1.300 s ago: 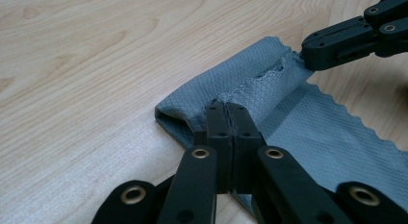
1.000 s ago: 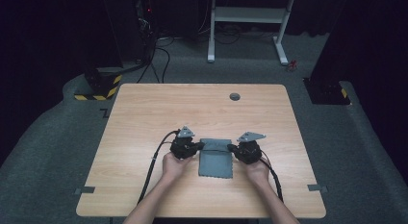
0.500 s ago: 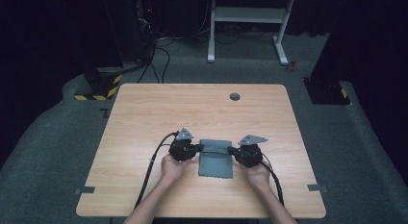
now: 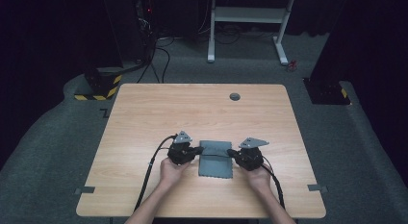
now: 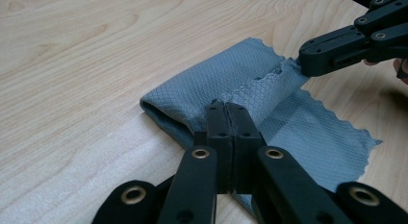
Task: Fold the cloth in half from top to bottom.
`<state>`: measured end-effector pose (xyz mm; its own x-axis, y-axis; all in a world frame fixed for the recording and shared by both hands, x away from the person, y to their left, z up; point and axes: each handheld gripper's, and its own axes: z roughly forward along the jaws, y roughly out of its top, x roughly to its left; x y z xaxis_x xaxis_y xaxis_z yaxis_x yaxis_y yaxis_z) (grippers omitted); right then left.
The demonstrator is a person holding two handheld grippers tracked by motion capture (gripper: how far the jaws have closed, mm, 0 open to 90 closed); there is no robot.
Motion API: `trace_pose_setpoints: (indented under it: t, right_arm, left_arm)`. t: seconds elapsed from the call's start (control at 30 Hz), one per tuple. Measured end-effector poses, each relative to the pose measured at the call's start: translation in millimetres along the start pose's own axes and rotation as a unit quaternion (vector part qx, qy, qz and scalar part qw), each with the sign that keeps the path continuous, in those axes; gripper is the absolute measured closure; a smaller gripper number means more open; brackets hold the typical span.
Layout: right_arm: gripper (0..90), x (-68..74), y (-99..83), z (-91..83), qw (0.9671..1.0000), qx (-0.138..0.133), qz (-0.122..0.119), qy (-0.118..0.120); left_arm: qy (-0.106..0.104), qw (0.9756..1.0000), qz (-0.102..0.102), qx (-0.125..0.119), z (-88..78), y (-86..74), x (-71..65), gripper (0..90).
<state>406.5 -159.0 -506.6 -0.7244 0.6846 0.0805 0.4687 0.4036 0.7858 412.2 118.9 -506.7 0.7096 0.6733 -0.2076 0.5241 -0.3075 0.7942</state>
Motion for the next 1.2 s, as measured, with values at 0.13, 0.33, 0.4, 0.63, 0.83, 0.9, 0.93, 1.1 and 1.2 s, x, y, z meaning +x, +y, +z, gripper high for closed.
trace_pose_setpoints:
  t: [0.13,0.33,0.4,0.63,0.83,0.9,0.93,1.1,1.2]
  right_arm:
    - [89.6,2.5,-2.9,-3.0,1.0,-0.003,-0.001,0.001]
    - [89.6,6.1,-7.2,-6.2,1.0,-0.002,-0.006,0.001]
    - [89.6,7.5,-8.8,-7.2,1.0,-0.002,-0.007,0.003]
    - [89.6,12.1,-14.4,-10.2,0.9999,-0.005,-0.011,0.005]
    - [89.6,17.4,-19.7,-12.3,0.9998,-0.001,-0.019,0.007]
    - [89.6,18.4,-21.6,-13.4,0.9998,-0.001,-0.017,0.008]
    - [89.6,18.7,-22.2,-14.0,0.9998,-0.002,-0.017,0.008]
    - [89.6,20.6,-25.3,-16.0,0.9998,-0.003,-0.015,0.01]
    - [89.5,22.2,-26.9,-15.5,0.9998,0.0,-0.019,0.01]
  left_arm:
    - [-0.004,1.0,0.007,0.003,-0.7,-2.4,-2.4,89.1]
    - [-0.003,0.9999,0.016,0.004,-2.4,-6.5,-8.8,89.1]
    - [-0.005,0.9998,0.016,0.005,-2.7,-7.8,-9.2,89.2]
    - [-0.005,0.9996,0.025,0.009,-4.2,-13.4,-13.7,89.1]
    - [-0.007,0.9996,0.026,0.006,-6.5,-18.6,-17.6,89.2]
    - [-0.01,0.9995,0.03,0.009,-6.8,-20.0,-19.2,89.2]
    - [-0.009,0.9994,0.032,0.009,-7.1,-20.6,-20.7,89.1]
    - [-0.008,0.9991,0.04,0.01,-9.0,-23.6,-24.7,89.1]
    - [-0.008,0.9991,0.041,0.011,-9.0,-24.7,-25.0,89.1]
